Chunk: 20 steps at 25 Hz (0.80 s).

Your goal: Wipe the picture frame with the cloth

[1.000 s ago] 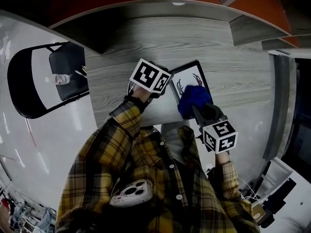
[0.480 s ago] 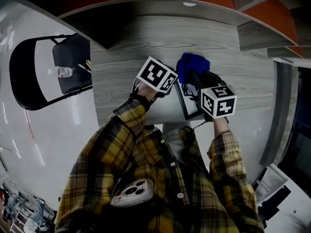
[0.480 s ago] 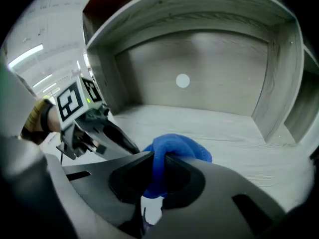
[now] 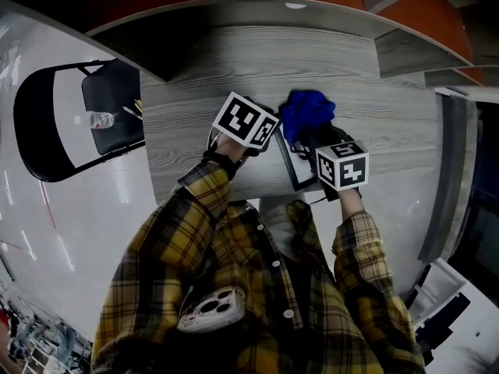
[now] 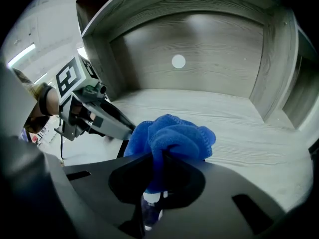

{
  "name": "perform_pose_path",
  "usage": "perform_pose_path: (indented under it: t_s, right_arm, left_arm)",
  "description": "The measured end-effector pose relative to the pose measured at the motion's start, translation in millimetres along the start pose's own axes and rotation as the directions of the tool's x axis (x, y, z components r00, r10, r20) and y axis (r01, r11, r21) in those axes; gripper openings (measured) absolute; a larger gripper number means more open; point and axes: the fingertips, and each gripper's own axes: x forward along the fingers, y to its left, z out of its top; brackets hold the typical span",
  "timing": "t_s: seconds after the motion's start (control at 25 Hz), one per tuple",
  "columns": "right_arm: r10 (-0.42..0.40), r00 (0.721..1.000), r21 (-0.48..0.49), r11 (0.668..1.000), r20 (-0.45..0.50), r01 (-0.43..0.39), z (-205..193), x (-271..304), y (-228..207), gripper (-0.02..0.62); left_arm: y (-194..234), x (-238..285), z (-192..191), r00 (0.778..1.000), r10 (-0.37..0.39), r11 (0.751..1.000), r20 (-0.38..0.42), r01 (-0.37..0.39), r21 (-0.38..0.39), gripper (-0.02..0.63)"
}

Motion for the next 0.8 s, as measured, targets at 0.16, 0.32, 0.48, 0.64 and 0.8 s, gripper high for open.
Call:
perform_pose_path:
  t_s: [0.16,0.32,0.48,0.64,0.8]
  right_arm:
    - [-0.001,0.999,-0.004,1.0,-0.037,0.001,-23,-15,5,0.049]
    - [-0.006,0.998,0.005,1.0,-0.068,0.006,-46,-28,9,0.049]
    - [-0.01,0.994,0.009,1.0,-0.109,0.011,-69,-43,14,0.049]
    - [-0.014,0.991,0.023,1.0,-0.131,0.017,-91,-57,18,0.049]
    - [-0.02,0.99,0.048,0.998,-0.139,0.027,-104,-70,23,0.049]
  left_arm:
    - [0,0,0,1.0,-0.001,1.0,0.001,0.001,-0.002,0.101]
    - [1,-1,0,1.0,-0.002,1.0,0.001,0.002,-0.001,0.101]
    - [0,0,0,1.0,-0.002,1.0,0.001,0.002,-0.002,0.101]
    - [0,0,0,1.0,-0.003,1.0,0.001,0.003,-0.004,0.101]
    - [0,1,1,1.0,-0.004,1.0,-0.001,0.004,-0.004,0.101]
